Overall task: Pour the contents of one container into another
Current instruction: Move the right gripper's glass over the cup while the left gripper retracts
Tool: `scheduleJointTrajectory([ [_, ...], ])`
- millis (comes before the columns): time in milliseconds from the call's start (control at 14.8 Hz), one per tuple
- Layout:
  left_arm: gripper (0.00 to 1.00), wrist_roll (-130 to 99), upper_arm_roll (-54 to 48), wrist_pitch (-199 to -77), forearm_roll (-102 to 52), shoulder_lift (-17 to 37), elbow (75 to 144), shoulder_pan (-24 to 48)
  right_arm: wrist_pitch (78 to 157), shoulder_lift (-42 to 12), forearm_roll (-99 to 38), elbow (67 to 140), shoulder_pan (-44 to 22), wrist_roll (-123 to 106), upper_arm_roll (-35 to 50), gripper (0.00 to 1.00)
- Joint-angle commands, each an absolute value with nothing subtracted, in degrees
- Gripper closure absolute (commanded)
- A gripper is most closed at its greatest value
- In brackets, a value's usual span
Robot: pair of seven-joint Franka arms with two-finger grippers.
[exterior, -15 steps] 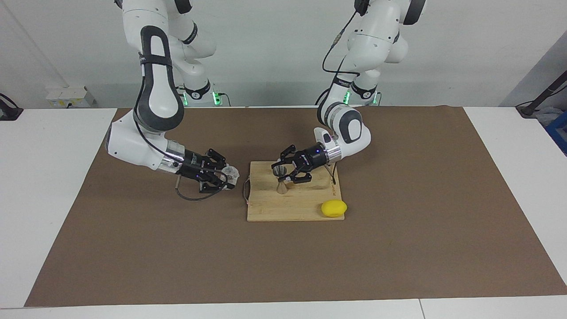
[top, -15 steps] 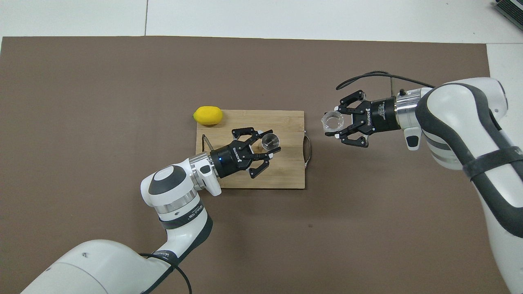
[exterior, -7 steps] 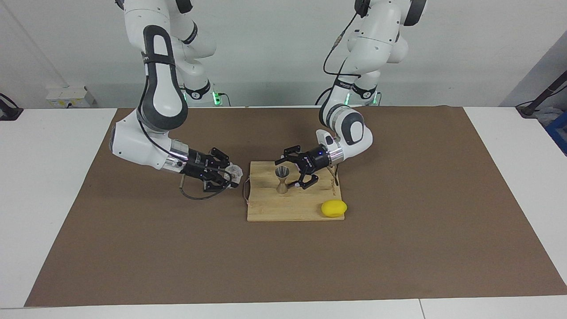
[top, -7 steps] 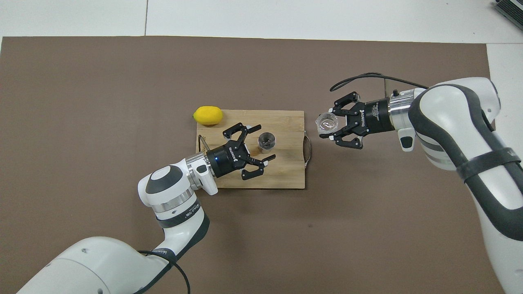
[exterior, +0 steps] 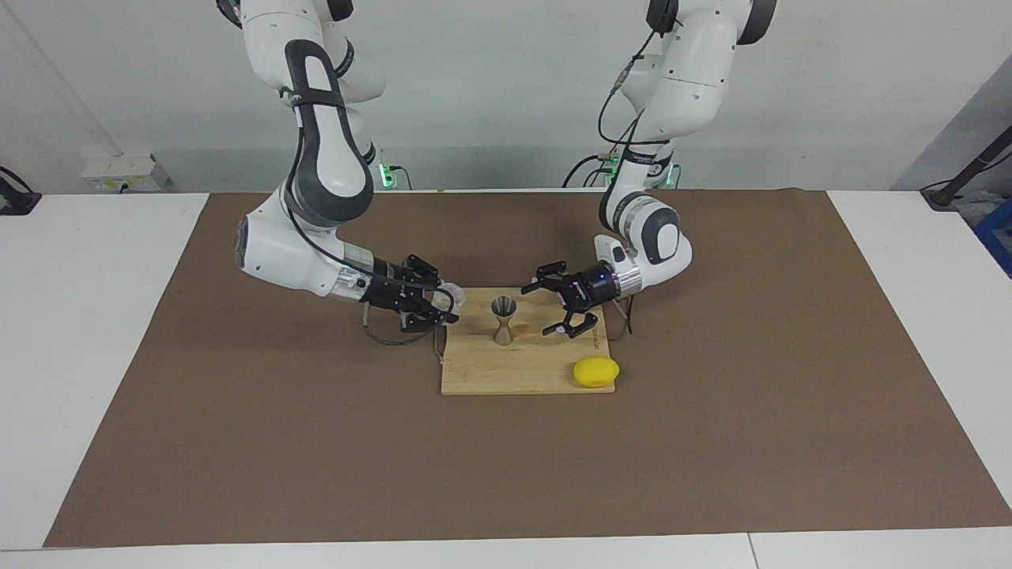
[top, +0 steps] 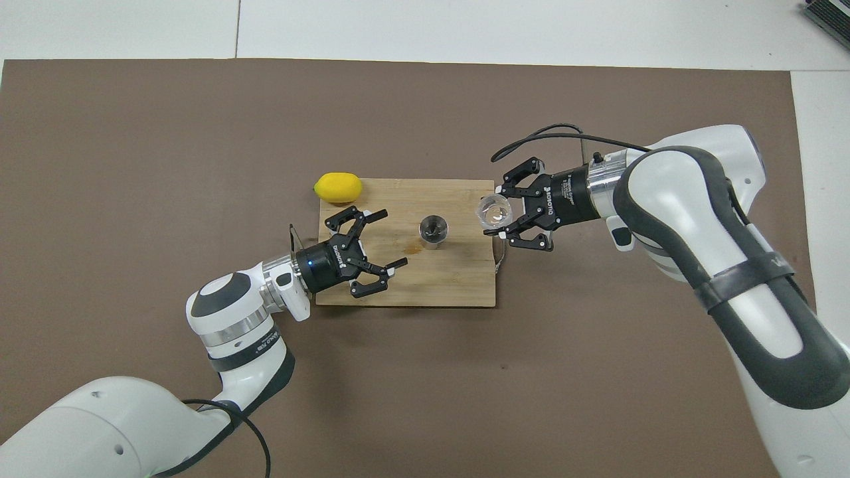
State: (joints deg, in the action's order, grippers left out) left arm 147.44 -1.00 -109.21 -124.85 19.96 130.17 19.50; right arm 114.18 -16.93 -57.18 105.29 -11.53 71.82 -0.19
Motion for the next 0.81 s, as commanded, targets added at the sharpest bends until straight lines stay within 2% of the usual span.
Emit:
scheduleJointTrajectory([
  [0, 0.0, 148.4, -1.2, -106.6, -122.8, 17.2, 134.0, 17.2, 115.0, -16.0, -55.1, 104.2, -12.1, 75.4, -0.1, 1.0],
  [406, 0.0, 148.1, -1.2, -102.1, -111.1, 16.0, 135.3, 8.7, 114.9, -16.1, -48.1, 101.5, -15.0, 82.3, -0.3, 1.0],
  [745, 0.0, 144.0, -1.2, -97.8, -93.9, 12.3, 135.2, -3.2, 114.7, -16.5, -38.3, 97.7, -16.4, 91.0, 0.1, 1.0],
])
